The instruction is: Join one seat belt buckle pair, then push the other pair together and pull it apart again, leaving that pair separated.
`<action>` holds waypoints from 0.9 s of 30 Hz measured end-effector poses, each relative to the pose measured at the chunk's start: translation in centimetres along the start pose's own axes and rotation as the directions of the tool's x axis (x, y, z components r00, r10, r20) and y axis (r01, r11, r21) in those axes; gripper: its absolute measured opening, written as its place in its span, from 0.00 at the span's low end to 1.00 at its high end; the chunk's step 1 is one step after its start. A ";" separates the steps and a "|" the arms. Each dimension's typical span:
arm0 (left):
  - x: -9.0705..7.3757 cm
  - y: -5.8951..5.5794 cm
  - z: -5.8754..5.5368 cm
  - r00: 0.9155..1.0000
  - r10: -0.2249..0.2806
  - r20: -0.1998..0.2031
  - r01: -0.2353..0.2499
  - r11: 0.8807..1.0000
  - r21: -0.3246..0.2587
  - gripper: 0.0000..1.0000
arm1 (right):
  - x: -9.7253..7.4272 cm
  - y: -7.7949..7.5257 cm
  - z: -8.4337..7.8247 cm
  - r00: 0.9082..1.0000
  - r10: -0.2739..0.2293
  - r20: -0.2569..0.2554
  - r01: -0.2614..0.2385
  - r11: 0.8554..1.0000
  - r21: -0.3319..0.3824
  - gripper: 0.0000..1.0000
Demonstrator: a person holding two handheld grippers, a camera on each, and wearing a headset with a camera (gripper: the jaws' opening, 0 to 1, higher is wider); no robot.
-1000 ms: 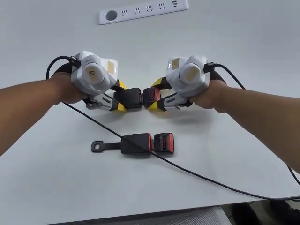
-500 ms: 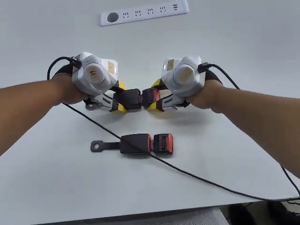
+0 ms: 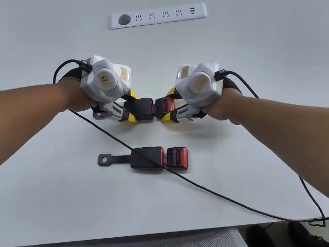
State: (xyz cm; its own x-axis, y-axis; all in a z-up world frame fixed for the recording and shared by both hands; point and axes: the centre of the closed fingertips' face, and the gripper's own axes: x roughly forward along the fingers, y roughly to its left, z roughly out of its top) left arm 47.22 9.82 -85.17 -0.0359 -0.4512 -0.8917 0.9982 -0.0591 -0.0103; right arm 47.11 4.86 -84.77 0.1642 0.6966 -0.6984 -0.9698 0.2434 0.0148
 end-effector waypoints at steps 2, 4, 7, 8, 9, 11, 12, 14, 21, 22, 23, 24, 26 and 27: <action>0.0 0.0 0.0 1.000 0.001 -0.004 -0.001 1.000 0.003 0.33 | 0.0 0.0 0.0 1.000 0.000 0.003 0.000 1.000 0.001 0.35; 0.0 0.0 0.0 1.000 0.002 0.000 -0.002 1.000 0.002 0.33 | 0.0 0.0 0.0 1.000 0.000 0.004 0.000 1.000 0.000 0.35; 0.0 -0.1 0.0 1.000 0.002 0.004 -0.002 1.000 0.000 0.33 | 0.0 0.0 0.0 1.000 0.000 0.005 0.000 1.000 0.000 0.35; 0.0 -0.1 0.0 1.000 0.002 0.003 -0.002 1.000 0.001 0.33 | 0.0 0.0 0.0 1.000 0.001 0.006 -0.001 1.000 0.000 0.35; 0.0 -0.1 0.0 1.000 0.002 0.002 -0.002 1.000 0.000 0.33 | 0.0 0.0 0.0 1.000 0.001 0.008 -0.001 1.000 0.000 0.35; 0.0 -0.1 0.0 1.000 0.002 0.005 -0.002 1.000 0.000 0.33 | 0.0 -0.1 -0.1 1.000 0.001 0.007 -0.001 1.000 0.000 0.35; 0.0 -0.1 0.0 1.000 0.002 0.005 -0.002 1.000 0.000 0.33 | 0.0 0.0 -0.1 1.000 0.000 0.006 0.000 1.000 0.000 0.35; 0.0 -0.1 0.0 1.000 0.002 0.006 -0.002 1.000 0.001 0.33 | 0.0 0.0 -0.1 1.000 0.000 0.006 0.000 1.000 0.000 0.35; -0.2 -0.1 0.0 1.000 0.006 0.024 -0.005 1.000 -0.014 0.33 | -0.1 0.0 -0.1 1.000 -0.007 0.016 0.007 1.000 0.009 0.35; -0.2 -0.1 0.0 1.000 0.006 0.024 -0.006 1.000 -0.015 0.33 | -0.1 0.0 -0.1 1.000 -0.007 0.013 0.007 1.000 0.006 0.35; -0.1 -0.1 0.0 1.000 0.006 0.023 -0.006 1.000 -0.014 0.33 | -0.1 0.0 -0.1 1.000 -0.005 0.013 0.005 1.000 0.005 0.35; -0.2 -0.1 -0.1 1.000 0.006 0.021 -0.005 1.000 -0.013 0.33 | -0.1 0.0 -0.1 1.000 -0.004 0.013 0.003 1.000 0.005 0.35; -0.2 -0.1 -0.1 1.000 0.005 0.022 -0.005 1.000 -0.012 0.33 | -0.2 -0.1 -0.2 1.000 -0.002 0.014 0.002 1.000 0.002 0.35; -0.3 -0.1 -0.2 1.000 0.007 0.031 -0.006 1.000 -0.019 0.33 | -0.4 -0.2 -0.4 1.000 -0.002 0.017 0.002 1.000 0.004 0.35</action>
State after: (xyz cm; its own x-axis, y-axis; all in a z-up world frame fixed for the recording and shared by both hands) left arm 47.17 10.08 -85.00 -0.0304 -0.4786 -0.8775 0.9991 -0.0393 -0.0132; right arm 47.12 4.29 -84.76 0.1688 0.7076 -0.6862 -0.9689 0.2468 0.0162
